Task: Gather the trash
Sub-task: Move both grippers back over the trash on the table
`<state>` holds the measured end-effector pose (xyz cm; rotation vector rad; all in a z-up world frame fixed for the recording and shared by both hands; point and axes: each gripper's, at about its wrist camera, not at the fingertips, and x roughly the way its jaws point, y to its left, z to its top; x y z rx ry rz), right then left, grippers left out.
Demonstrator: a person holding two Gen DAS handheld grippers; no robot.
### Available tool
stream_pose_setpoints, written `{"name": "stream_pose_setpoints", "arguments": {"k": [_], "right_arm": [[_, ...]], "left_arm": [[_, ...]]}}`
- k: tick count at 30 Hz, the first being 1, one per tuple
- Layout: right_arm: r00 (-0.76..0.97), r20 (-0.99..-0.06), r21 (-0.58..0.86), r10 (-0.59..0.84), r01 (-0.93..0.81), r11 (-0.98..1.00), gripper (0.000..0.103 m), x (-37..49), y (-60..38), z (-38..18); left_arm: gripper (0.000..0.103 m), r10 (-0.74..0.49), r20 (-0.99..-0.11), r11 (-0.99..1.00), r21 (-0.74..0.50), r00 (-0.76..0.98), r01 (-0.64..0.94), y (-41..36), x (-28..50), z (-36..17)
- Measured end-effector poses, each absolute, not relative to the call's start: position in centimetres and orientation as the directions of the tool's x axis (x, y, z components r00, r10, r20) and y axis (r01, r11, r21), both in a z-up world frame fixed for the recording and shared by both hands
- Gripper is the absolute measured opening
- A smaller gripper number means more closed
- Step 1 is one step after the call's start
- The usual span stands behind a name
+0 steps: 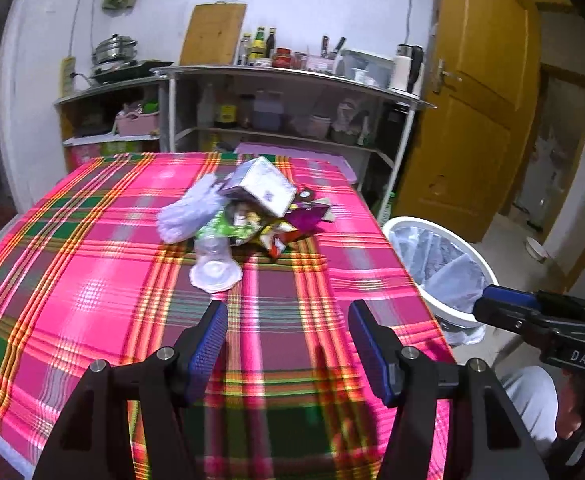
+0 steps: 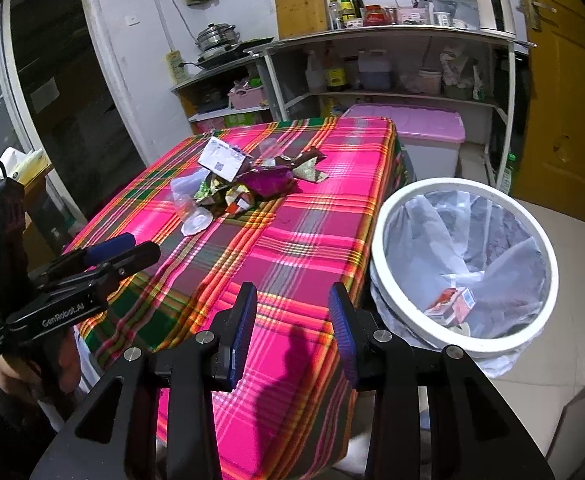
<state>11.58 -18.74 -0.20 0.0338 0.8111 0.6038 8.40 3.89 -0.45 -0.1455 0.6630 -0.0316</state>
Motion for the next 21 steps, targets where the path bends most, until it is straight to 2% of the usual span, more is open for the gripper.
{"name": "stream_pose_setpoints", "arguments": {"k": [18, 21], "right_arm": [[0.512, -0.667, 0.223, 0.541, -0.556, 0.801, 0.039, 14.6, -15.4, 0.1], [0.511, -0.661, 0.214, 0.55, -0.573, 0.791, 0.048, 15.2, -14.5, 0.3]], "left_arm": [[0.062, 0.012, -0.636, 0.984, -0.13, 0.771, -0.123, 8.1, 13.5, -1.7], [0.062, 0.022, -0.656, 0.984, -0.12, 0.754, -0.133, 8.3, 14.7, -2.4]]}}
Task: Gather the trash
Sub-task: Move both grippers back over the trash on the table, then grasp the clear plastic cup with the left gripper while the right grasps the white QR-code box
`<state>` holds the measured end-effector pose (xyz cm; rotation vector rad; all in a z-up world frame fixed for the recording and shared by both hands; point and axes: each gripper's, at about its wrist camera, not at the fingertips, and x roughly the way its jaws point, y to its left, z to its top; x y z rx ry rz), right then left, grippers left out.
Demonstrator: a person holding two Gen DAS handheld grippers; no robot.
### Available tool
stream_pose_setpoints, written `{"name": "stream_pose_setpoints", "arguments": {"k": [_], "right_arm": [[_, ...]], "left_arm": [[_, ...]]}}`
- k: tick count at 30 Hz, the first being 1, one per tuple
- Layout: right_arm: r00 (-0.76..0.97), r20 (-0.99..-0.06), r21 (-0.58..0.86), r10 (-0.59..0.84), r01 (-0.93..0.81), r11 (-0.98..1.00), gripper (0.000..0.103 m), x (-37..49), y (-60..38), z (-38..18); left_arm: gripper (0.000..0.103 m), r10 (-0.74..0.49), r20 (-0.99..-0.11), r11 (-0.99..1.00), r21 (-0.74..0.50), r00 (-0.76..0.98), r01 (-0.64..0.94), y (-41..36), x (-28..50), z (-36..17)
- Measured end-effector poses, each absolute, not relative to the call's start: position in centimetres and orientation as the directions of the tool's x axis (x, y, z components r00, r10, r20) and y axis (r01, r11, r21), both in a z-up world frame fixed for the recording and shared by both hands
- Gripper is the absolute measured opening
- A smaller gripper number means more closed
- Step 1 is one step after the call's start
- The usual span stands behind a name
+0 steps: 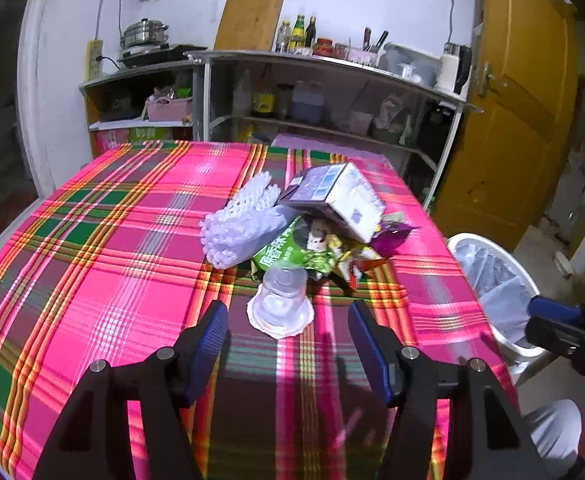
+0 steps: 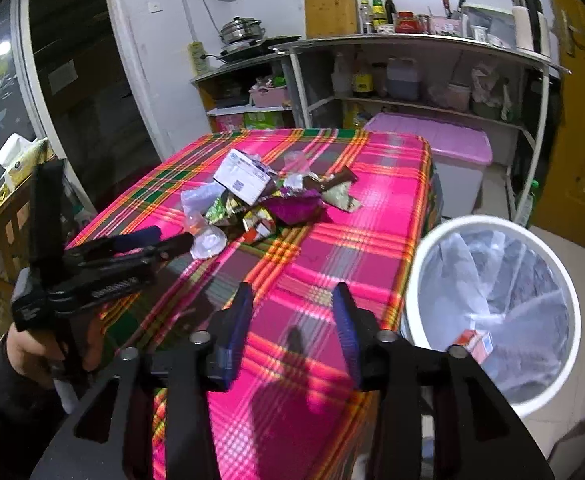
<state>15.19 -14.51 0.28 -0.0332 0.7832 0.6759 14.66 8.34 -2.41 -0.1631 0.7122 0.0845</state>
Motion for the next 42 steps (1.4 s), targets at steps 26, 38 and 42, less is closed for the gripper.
{"name": "stream_pose_setpoints", "arguments": {"k": [26, 38, 42], "right_arm": [[0.531, -0.645, 0.015, 0.55, -0.711, 0.703, 0.054, 19.9, -6.2, 1.0], [0.587, -0.649, -0.206, 0.485, -0.749, 0.63, 0.056, 21.1, -0.7, -0.3], [0.591, -0.662, -0.242, 0.46, -0.75, 0.615, 0.056, 21.8, 0.3, -1.0]], "left_arm": [[0.032, -0.059, -0.676, 0.975, -0.196, 0.734, -0.103, 10.2, 16.1, -3.5], [0.032, -0.064, -0.663, 0.97, -0.219, 0.746, -0.111, 12.5, 14.7, -3.2], [0.032, -0.068, -0.662, 0.967, -0.227, 0.746, -0.114, 13.0, 14.6, -3.4]]}}
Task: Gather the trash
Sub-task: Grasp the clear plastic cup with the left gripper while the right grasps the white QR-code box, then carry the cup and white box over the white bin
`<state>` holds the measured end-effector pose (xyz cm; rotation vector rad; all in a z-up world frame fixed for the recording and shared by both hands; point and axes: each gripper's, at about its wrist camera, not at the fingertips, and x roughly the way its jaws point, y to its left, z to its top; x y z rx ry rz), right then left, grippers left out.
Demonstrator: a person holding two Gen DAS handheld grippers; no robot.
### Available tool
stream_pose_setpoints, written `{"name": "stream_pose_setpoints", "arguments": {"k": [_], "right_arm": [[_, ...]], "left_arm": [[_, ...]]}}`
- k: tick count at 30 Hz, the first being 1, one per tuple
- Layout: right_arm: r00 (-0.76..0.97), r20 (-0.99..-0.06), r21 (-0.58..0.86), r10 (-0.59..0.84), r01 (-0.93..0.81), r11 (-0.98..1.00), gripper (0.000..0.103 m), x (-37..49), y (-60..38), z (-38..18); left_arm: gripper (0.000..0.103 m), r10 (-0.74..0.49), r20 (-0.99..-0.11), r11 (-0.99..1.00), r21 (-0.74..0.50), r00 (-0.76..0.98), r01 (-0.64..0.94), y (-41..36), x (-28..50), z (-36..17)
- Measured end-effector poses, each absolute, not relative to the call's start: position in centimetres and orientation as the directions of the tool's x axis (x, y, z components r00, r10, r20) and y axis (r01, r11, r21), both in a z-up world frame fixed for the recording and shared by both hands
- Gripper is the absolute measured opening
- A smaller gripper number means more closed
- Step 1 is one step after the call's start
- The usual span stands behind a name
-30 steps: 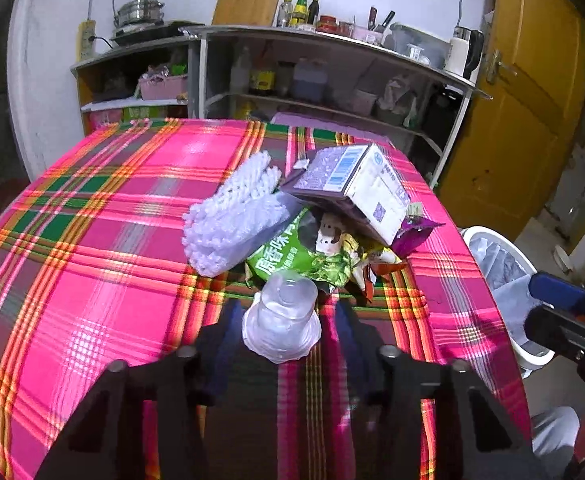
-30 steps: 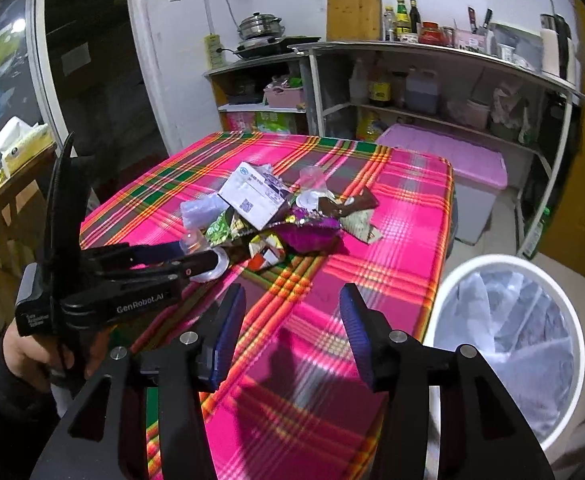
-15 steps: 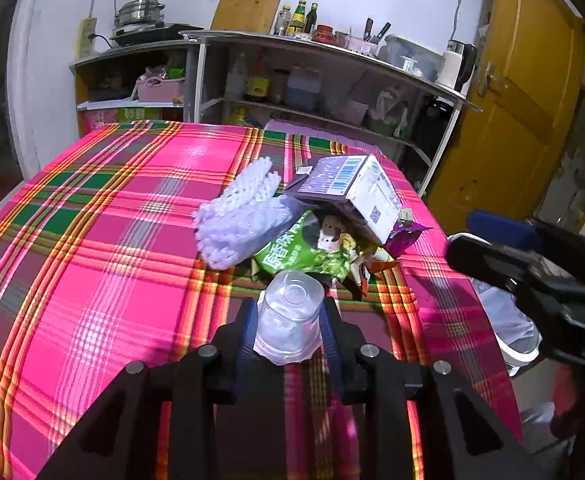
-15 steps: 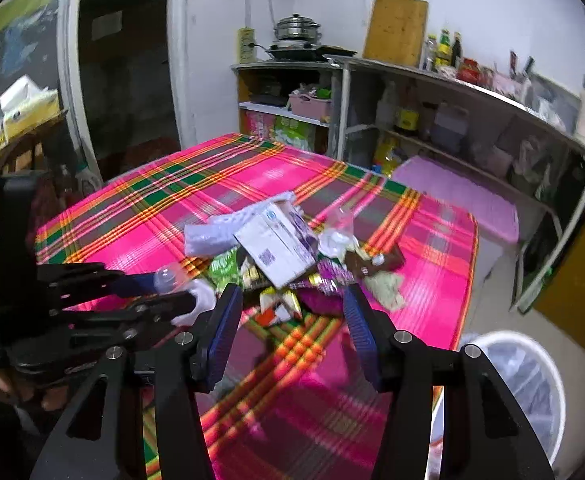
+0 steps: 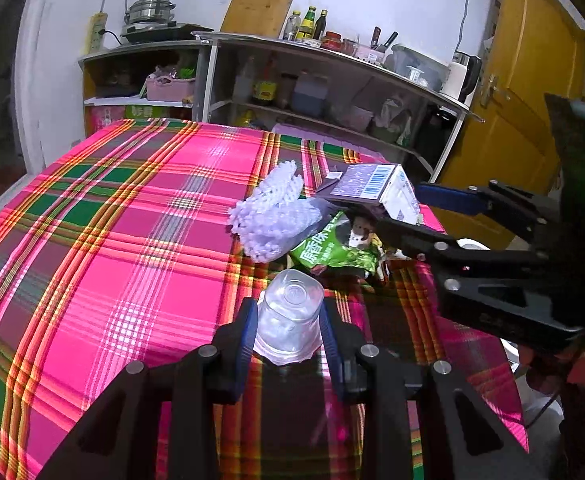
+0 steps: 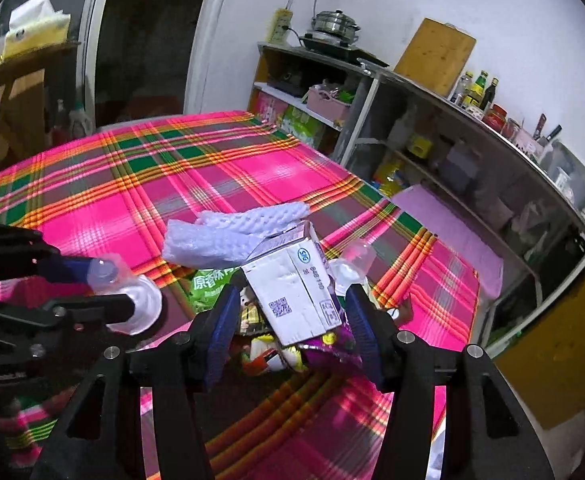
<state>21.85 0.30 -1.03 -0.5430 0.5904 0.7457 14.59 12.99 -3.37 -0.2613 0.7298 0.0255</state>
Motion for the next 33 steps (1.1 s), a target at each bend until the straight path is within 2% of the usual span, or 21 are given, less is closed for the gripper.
{"name": "stream_pose_setpoints", "arguments": {"k": [7, 12, 22, 33], "right_arm": [[0.551, -0.69, -0.18, 0.469, -0.759, 0.626, 0.054, 23.3, 0.6, -1.1], [0.52, -0.697, -0.092, 0.494, -0.748, 0.658, 0.039, 23.7, -0.3, -0.7], [0.516, -0.648, 0.054, 0.56, -0.702, 0.71, 0.039, 21.9, -4.2, 1.4], [0.543, -0.607, 0.141, 0.58, -0.645, 0.751, 0.039, 17.5, -9.4, 2.9]], "left_arm": [[0.032, -0.077, -0.663, 0.964, -0.239, 0.745, -0.113, 13.3, 14.6, -3.7], [0.032, -0.075, -0.663, 0.965, -0.237, 0.745, -0.114, 13.3, 14.6, -3.7], [0.032, -0.074, -0.654, 0.97, -0.223, 0.753, -0.098, 12.1, 13.8, -2.7], [0.032, -0.099, -0.623, 0.978, -0.205, 0.776, -0.039, 9.2, 11.9, -0.6]]}}
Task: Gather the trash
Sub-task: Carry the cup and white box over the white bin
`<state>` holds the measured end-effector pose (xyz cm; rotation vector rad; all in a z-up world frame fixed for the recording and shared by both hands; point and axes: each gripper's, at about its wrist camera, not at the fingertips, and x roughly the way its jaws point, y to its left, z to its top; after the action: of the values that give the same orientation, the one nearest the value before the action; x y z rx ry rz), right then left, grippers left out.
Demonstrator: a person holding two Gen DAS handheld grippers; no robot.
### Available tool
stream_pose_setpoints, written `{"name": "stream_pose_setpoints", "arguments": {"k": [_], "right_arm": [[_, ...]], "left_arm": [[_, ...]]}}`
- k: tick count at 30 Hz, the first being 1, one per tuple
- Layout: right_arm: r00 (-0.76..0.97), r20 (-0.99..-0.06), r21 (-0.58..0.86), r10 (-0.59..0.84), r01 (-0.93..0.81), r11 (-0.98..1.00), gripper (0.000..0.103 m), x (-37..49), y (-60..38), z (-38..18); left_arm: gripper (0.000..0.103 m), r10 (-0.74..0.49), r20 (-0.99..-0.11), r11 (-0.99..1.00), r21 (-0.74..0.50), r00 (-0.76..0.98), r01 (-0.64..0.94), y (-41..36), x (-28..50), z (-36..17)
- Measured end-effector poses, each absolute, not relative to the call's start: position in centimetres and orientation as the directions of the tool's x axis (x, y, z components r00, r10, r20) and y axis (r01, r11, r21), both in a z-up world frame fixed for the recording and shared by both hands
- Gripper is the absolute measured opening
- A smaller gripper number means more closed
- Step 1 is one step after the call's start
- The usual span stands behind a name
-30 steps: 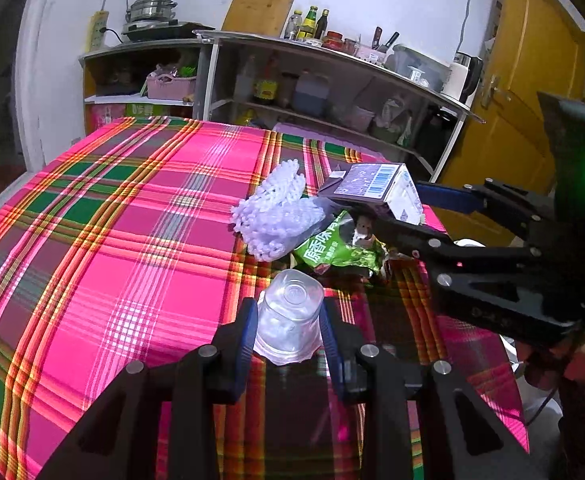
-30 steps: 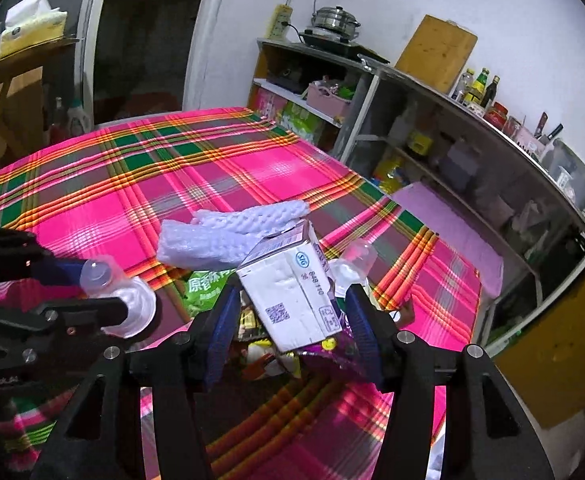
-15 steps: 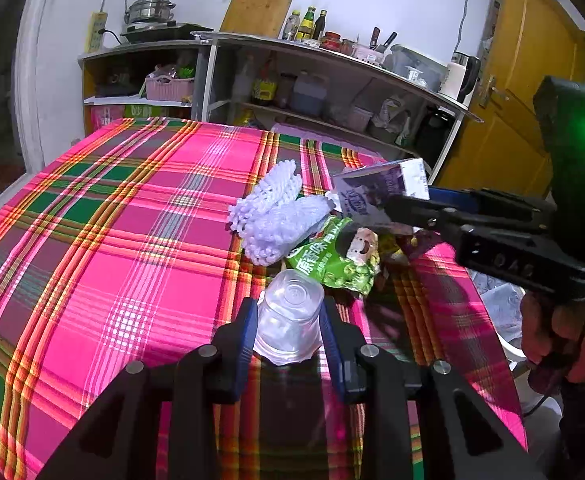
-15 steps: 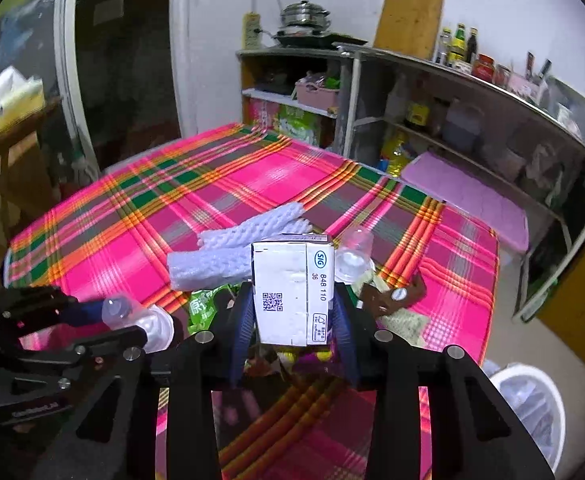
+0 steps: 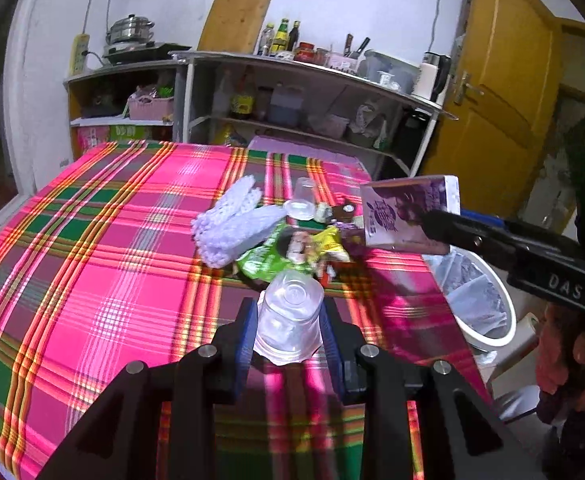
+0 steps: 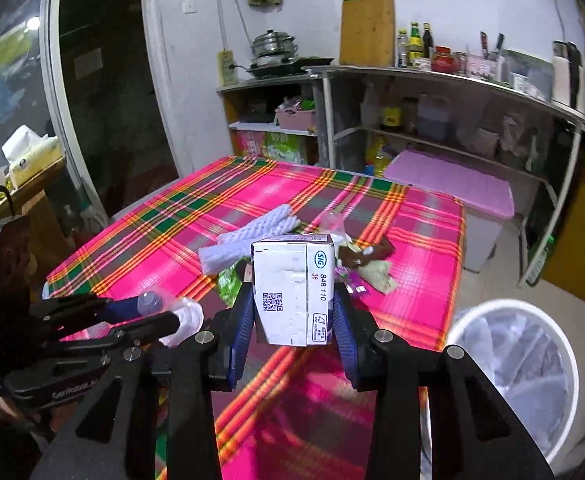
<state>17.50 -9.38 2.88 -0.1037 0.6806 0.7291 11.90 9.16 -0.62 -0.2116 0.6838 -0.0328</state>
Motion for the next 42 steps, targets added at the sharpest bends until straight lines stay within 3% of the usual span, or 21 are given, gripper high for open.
{"name": "stream_pose_setpoints", "arguments": {"k": [23, 42], "right_arm": [[0.662, -0.562, 0.2, 0.496, -0.473, 0.858, 0.039, 12.7, -20.7, 3.5], [0.708, -0.603, 0.207, 0.369, -0.307, 0.929, 0.039, 13.9, -28.1, 1.1]], "left_arm": [[0.032, -0.229, -0.588, 0.973, -0.144, 0.776, 0.177, -1.1, 11.2, 2.8], [0.032, -0.347, -0.596, 0.934, -0.146, 0.724, 0.326, -9.2, 15.3, 2.2]]}}
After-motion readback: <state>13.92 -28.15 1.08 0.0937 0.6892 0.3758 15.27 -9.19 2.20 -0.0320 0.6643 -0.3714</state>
